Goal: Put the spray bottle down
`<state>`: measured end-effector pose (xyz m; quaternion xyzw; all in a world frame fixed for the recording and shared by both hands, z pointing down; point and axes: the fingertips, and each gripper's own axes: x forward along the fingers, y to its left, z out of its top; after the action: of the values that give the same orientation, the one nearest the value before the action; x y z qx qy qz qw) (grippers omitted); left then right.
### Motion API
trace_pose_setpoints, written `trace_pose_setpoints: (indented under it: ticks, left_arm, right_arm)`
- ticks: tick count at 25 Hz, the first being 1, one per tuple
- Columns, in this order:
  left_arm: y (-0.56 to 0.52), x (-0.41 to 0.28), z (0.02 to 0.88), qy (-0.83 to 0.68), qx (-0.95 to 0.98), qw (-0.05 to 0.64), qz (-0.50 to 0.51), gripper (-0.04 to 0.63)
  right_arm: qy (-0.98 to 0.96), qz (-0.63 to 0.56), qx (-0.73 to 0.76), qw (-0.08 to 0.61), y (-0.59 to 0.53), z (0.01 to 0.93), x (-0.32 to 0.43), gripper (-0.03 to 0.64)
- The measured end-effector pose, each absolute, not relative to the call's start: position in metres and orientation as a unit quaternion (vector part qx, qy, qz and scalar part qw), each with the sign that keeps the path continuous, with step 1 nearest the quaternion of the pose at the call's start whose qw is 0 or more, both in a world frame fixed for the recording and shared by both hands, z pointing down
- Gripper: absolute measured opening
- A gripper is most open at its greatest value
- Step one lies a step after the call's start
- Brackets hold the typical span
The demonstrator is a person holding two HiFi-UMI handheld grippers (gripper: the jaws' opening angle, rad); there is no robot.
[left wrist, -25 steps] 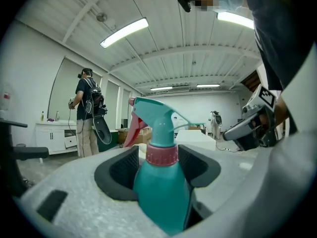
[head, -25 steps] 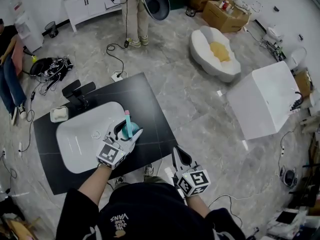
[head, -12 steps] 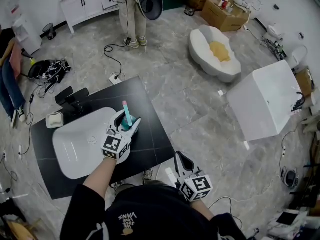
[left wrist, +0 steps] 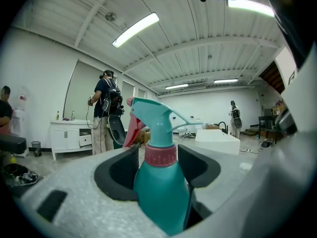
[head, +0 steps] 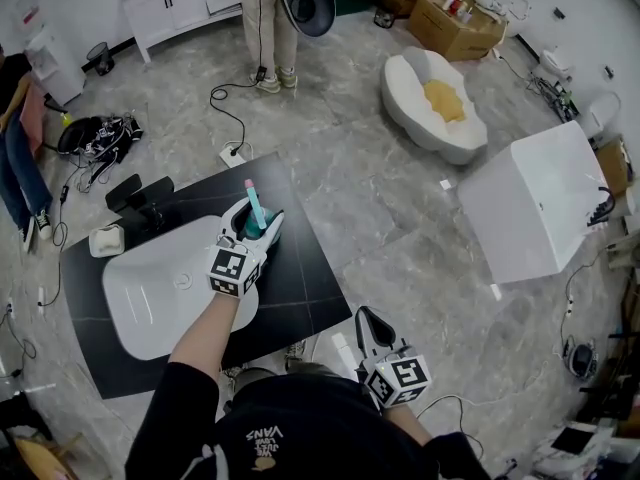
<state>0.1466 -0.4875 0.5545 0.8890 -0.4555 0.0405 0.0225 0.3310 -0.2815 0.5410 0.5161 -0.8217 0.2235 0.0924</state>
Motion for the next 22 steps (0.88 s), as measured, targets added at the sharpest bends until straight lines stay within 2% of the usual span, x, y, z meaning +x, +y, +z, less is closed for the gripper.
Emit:
trace_pose_setpoints:
  ticks: [9,13,22]
  left_arm:
    - [-0.494,0.149,0.556,-0.444,0.894,0.028,0.047,0.261]
    - [-0.490,0.144,0.552,-0.445,0.894,0.035,0.043,0.316]
    - [-0.468,0.137,0.547,-0.428,0.900,0.046,0.071,0.331]
  right_arm:
    - [-0.829,0.218,0.507,0.093,-0.280,0.540,0.326,0.005]
    - [-0.829,0.217,0.507,0.092,-0.278,0.540,0.323,0.005]
    - [-0.832,0.209,0.506,0.084,-0.271,0.530,0.310,0.005]
